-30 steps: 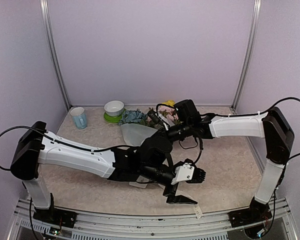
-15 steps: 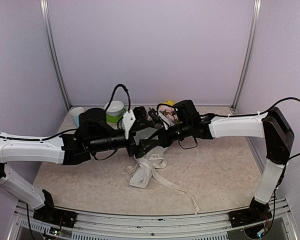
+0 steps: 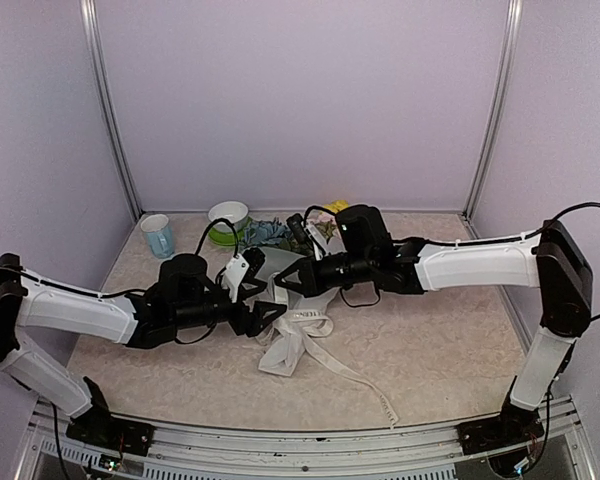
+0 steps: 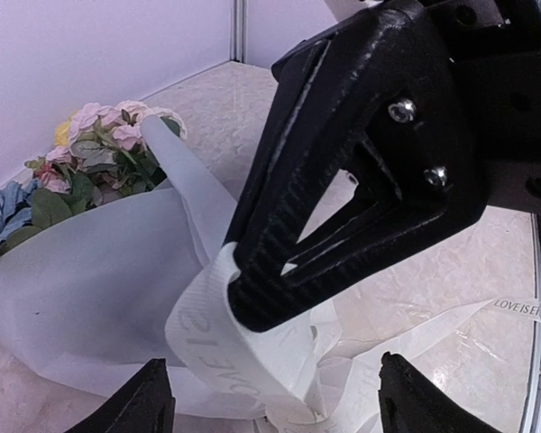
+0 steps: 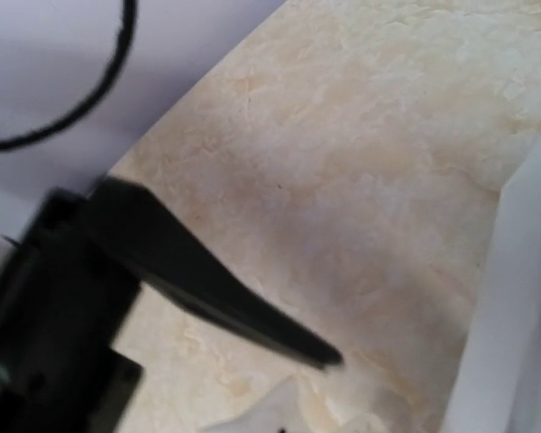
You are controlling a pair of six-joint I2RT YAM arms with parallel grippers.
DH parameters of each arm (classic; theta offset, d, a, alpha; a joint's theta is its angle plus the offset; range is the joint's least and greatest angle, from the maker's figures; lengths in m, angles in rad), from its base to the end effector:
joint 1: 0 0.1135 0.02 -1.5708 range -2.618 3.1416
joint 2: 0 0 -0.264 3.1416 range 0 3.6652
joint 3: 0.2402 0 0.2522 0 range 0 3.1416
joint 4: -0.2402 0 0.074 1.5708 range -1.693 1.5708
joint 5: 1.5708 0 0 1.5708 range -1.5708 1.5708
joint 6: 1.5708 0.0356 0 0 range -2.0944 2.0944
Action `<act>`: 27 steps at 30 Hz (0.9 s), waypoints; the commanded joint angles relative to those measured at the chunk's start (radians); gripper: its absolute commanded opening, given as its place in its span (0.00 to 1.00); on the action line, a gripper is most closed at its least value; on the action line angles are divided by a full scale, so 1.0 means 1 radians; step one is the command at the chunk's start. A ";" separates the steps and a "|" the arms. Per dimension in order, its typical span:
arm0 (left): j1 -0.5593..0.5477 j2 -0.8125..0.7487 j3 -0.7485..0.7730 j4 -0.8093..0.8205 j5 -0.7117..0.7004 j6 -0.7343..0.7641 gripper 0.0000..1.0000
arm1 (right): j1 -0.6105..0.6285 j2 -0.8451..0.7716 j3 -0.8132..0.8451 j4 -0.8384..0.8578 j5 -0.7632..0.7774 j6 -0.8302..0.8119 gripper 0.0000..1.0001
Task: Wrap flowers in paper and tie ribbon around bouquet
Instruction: Cross the half-tied ribbon over the folded bouquet.
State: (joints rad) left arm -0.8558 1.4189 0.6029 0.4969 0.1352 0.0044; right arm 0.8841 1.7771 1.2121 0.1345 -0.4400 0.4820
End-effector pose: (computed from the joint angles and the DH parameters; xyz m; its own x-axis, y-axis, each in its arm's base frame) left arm 0.1900 -0.2262 0.2029 -0.2020 0.2393 -0.9497 0.8330 0.5519 -0.0381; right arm 0.2480 0.3264 0.2471 -0.6725 -0.1588 -0.7228 -0.7148 0.3926 0.5788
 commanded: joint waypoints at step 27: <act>0.035 0.116 -0.077 0.331 0.165 -0.184 0.00 | -0.142 -0.141 -0.227 -0.205 0.044 -0.194 0.65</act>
State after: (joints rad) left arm -0.8295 1.5181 0.5392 0.7528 0.2535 -0.1505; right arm 0.7830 1.5921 1.0504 0.0055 -0.3519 0.3885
